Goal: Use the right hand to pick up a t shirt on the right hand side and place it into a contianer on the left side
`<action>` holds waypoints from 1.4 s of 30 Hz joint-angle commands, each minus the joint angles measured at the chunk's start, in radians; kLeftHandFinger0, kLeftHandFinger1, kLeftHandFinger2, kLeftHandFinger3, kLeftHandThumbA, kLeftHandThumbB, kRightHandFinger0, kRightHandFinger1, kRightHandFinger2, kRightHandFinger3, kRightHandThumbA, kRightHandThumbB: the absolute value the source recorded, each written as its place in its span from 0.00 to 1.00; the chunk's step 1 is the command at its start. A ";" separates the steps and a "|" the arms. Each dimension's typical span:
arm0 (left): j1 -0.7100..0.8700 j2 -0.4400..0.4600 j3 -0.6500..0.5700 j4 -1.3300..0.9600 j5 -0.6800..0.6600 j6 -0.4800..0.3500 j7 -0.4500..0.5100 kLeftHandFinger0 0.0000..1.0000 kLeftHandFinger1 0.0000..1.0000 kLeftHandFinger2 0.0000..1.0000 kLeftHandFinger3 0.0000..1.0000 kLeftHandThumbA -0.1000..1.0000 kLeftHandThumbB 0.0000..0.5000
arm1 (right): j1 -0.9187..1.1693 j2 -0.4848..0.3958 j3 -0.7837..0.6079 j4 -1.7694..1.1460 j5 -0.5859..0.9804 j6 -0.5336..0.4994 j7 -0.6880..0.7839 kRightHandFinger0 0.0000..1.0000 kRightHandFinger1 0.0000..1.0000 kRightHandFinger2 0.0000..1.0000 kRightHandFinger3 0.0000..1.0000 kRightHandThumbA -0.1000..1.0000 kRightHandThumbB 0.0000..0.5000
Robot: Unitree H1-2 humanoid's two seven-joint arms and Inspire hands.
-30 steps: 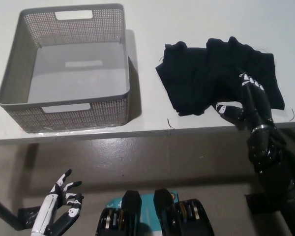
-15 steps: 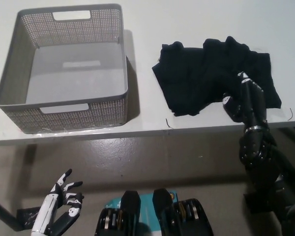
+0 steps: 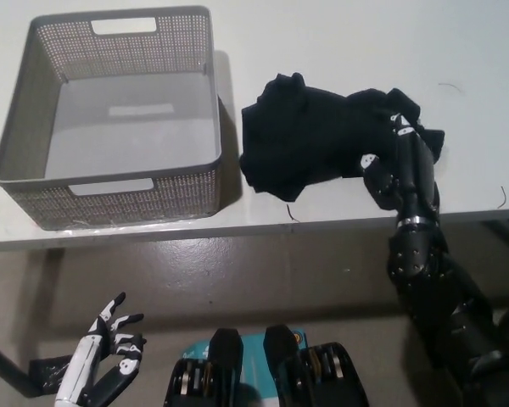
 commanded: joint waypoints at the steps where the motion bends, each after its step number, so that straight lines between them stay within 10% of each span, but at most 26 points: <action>1: 0.001 0.010 -0.003 -0.028 -0.013 -0.011 -0.010 0.54 0.61 0.80 1.00 0.52 0.59 | -0.079 0.007 -0.003 -0.096 0.031 -0.079 -0.011 0.16 0.18 0.35 0.78 0.00 0.00; 28: -0.007 0.008 -0.008 -0.021 0.010 0.001 -0.004 0.57 0.63 0.82 1.00 0.52 0.57 | -0.202 0.091 -0.024 -0.452 0.083 0.006 0.095 0.22 0.20 0.36 0.78 0.00 0.00; 42: 0.001 0.002 -0.021 -0.001 0.015 0.010 -0.011 0.56 0.64 0.83 1.00 0.62 0.72 | -0.397 0.238 0.054 -0.250 0.071 0.017 0.153 0.22 0.18 0.33 0.78 0.00 0.03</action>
